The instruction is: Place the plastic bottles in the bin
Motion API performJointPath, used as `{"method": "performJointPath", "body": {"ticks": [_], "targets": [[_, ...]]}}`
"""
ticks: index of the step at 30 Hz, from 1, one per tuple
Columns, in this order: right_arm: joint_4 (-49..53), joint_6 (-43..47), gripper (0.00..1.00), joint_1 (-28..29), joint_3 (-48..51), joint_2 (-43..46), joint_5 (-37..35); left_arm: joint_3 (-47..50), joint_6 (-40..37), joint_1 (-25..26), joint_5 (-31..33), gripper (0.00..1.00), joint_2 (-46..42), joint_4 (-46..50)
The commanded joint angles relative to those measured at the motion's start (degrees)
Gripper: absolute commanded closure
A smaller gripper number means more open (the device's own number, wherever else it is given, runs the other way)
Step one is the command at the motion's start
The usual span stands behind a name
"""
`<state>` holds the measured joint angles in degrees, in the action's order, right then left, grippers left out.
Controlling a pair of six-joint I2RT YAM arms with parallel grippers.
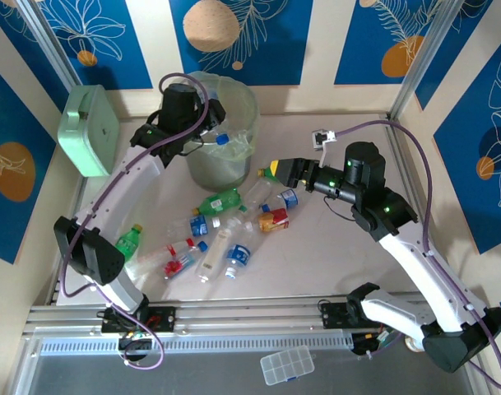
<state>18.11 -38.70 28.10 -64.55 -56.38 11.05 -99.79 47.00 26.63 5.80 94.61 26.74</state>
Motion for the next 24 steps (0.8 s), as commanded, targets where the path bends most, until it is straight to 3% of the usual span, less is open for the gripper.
{"method": "performJointPath", "body": {"ticks": [1,7,12,19,24], "targets": [[0.1,1.3,0.18,-0.2,-0.1,0.7,1.5,-2.1,1.8,-0.8,1.8,0.97,0.7,-3.9],[0.3,1.9,0.18,-0.3,0.0,0.8,1.6,-2.6,3.7,-1.7,1.4,0.98,2.7,-8.3],[0.7,2.4,0.18,-0.3,-0.4,0.5,1.7,-7.6,3.0,-2.0,2.7,0.92,6.5,-5.7],[1.4,3.0,0.18,-0.3,-0.6,0.5,1.0,-9.9,2.1,-2.3,3.0,0.95,10.4,-5.3],[2.2,3.6,0.18,-0.3,-1.2,0.4,0.5,-10.5,1.8,-2.3,2.1,0.86,13.0,-3.2]]}}
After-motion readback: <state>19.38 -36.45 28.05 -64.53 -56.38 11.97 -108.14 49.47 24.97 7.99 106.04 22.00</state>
